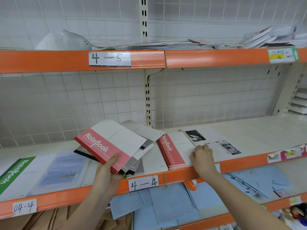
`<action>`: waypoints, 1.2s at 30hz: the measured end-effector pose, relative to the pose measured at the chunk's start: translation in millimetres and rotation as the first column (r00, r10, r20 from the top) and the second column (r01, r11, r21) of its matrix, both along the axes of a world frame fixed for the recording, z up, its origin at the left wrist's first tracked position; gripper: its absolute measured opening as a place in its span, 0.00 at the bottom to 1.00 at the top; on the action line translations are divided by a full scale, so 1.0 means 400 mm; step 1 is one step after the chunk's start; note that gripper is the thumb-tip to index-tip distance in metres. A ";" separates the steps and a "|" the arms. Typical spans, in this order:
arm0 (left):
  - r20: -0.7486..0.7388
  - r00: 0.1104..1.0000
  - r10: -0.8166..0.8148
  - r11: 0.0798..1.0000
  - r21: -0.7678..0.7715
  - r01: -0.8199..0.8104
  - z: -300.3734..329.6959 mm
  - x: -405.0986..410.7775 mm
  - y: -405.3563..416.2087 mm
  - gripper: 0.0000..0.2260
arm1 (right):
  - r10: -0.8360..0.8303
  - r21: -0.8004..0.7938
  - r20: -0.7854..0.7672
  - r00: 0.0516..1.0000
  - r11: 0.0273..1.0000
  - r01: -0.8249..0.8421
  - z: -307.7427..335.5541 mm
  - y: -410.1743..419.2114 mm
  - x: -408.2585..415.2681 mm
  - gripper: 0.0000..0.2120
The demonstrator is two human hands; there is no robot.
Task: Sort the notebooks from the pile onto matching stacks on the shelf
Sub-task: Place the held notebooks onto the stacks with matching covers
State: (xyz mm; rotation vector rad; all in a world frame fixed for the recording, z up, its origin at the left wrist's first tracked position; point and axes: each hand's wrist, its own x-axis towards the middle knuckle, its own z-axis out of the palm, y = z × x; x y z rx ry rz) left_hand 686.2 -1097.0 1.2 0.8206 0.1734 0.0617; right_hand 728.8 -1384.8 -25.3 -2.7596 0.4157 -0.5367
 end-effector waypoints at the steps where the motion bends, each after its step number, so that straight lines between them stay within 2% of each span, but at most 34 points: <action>1: 0.005 1.000 -0.004 1.000 -0.003 0.004 0.001 -0.002 -0.002 0.19 | 0.003 0.012 0.005 1.000 1.000 -0.003 0.009 0.003 -0.005 0.11; 4: 0.042 0.999 -0.035 0.999 0.005 0.035 0.008 -0.012 -0.015 0.15 | 0.105 0.118 0.133 0.986 0.986 -0.121 0.060 0.032 -0.027 0.14; 7: 0.105 0.992 -0.075 0.993 0.104 0.064 0.015 -0.021 -0.041 0.13 | 0.314 0.268 0.309 0.898 0.877 -0.399 0.134 0.095 -0.052 0.12; 10: 0.142 0.982 -0.127 0.975 0.199 0.098 0.021 -0.027 -0.074 0.17 | 0.473 0.340 0.292 0.832 0.762 -0.552 0.186 0.164 -0.074 0.12; 13: 0.149 0.978 -0.145 0.974 0.196 0.114 0.026 -0.037 -0.101 0.19 | 0.481 0.445 0.215 0.850 0.727 -0.523 0.203 0.193 -0.072 0.11; 15: 0.133 0.979 -0.152 0.981 0.145 0.132 0.027 -0.043 -0.112 0.17 | 0.438 0.482 0.148 0.887 0.751 -0.452 0.202 0.185 -0.059 0.07; 18: 0.092 0.983 -0.161 0.985 0.069 0.155 0.023 -0.052 -0.117 0.14 | 0.341 0.331 0.109 0.934 0.873 -0.358 0.187 0.167 -0.042 0.10; 20: 0.063 0.985 -0.162 0.986 0.035 0.160 0.018 -0.054 -0.117 0.13 | 0.322 0.307 0.102 0.941 0.890 -0.338 0.184 0.166 -0.039 0.11; 24: 0.040 0.984 -0.175 0.984 0.027 0.174 0.006 -0.054 -0.108 0.15 | 0.395 0.305 0.021 0.919 0.872 -0.382 0.169 0.161 -0.015 0.15; 27: 0.021 0.980 -0.198 0.980 0.035 0.197 0.000 -0.055 -0.092 0.17 | 0.389 0.335 -0.021 0.921 0.871 -0.360 0.158 0.156 -0.006 0.17; 30: 0.012 0.976 -0.219 0.974 0.063 0.218 -0.001 -0.058 -0.068 0.24 | 0.379 0.396 0.010 0.926 0.848 -0.351 0.156 0.146 0.004 0.12; 33: -0.013 0.974 -0.226 0.971 0.082 0.226 -0.005 -0.059 -0.048 0.26 | 0.322 0.475 -0.030 0.946 0.838 -0.270 0.159 0.148 0.004 0.23; 36: -0.014 0.968 -0.249 0.963 0.099 0.249 -0.003 -0.060 -0.031 0.27 | 0.283 0.500 -0.050 0.958 0.837 -0.221 0.150 0.153 0.012 0.22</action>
